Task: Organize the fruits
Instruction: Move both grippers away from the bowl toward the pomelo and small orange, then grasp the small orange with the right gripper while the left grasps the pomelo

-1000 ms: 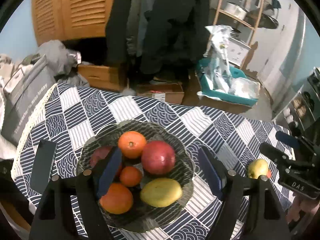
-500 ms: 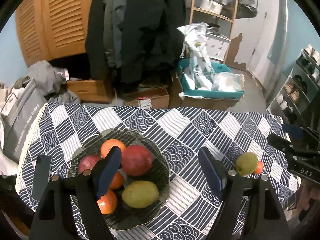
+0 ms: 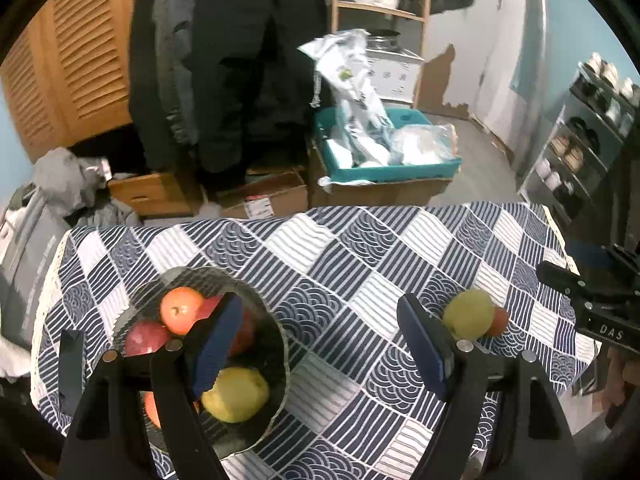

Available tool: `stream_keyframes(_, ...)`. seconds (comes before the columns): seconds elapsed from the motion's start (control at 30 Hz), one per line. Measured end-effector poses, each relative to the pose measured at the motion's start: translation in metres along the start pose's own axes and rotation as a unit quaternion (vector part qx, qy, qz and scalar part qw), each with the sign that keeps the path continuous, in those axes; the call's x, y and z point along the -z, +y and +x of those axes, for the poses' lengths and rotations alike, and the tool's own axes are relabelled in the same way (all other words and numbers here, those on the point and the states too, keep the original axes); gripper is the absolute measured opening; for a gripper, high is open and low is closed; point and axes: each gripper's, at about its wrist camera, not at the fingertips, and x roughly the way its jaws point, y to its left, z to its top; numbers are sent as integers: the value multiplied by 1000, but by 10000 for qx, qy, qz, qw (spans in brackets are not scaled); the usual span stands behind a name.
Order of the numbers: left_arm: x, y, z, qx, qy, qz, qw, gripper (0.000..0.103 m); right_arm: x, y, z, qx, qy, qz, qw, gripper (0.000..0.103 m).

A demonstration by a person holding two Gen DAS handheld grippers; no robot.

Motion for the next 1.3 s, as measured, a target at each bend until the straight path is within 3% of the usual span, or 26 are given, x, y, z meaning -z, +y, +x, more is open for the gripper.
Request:
stream_keyframes(0.3, 8, -49, 23, 16, 182, 603, 9980, 85, 20, -38, 15, 34, 283, 294, 9992, 73)
stream_keyframes(0.6, 17, -74, 50, 71, 463, 871, 9951, 85, 48, -66, 50, -40, 777, 550, 9954, 73)
stream_keyframes(0.97, 34, -99, 88, 124, 803, 1250, 9888, 85, 81, -65, 94, -301, 1520, 194, 9877, 73)
stream_keyframes(1.3, 42, -115, 111, 245, 976, 1459, 9842, 85, 90, -59, 124, -524, 1775, -239, 9824, 72)
